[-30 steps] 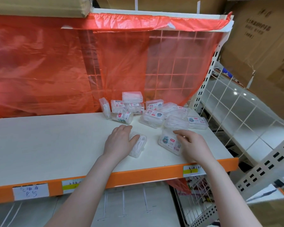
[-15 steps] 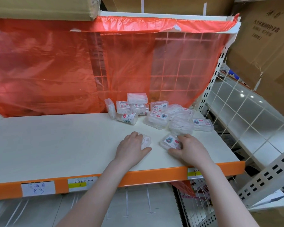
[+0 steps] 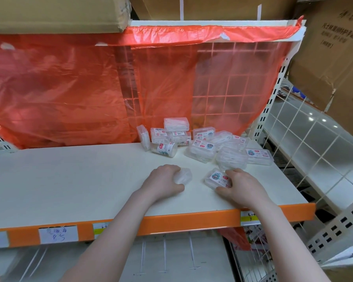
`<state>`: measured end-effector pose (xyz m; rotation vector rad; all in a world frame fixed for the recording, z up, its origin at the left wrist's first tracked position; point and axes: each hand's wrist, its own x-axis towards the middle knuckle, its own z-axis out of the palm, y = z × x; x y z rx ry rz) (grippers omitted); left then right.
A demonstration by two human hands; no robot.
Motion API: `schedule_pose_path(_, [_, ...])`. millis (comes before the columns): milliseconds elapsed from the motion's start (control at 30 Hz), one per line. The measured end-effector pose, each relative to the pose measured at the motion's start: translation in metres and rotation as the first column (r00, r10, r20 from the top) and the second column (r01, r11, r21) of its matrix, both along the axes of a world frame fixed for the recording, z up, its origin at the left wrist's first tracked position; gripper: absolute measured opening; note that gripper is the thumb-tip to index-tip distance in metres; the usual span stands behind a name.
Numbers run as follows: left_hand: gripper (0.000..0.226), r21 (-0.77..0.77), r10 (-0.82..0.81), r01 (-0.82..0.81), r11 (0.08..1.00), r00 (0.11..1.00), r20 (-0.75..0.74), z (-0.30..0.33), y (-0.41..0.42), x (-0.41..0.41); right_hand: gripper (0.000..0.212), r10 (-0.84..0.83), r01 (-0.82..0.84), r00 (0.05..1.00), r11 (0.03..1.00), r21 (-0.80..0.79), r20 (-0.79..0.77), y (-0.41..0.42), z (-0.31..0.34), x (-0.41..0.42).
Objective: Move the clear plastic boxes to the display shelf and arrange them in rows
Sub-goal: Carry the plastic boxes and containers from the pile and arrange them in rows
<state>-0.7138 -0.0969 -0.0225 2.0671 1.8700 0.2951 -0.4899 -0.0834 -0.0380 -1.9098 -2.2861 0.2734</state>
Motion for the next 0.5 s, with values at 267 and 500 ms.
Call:
schedule_pose_path(267, [0.034, -0.083, 0.052, -0.027, 0.996, 0.948, 0.313, 0.011, 0.007, -0.028, 0.031, 0.012, -0.012, 1.0, 1.0, 0.015, 0.002, 0.002, -0.002, 0.0])
schedule_pose_path(500, [0.041, 0.001, 0.053, -0.055, 0.999, 0.98, 0.192, 0.011, 0.014, -0.027, 0.038, 0.011, -0.011, 1.0, 1.0, 0.027, -0.003, 0.001, -0.002, 0.001])
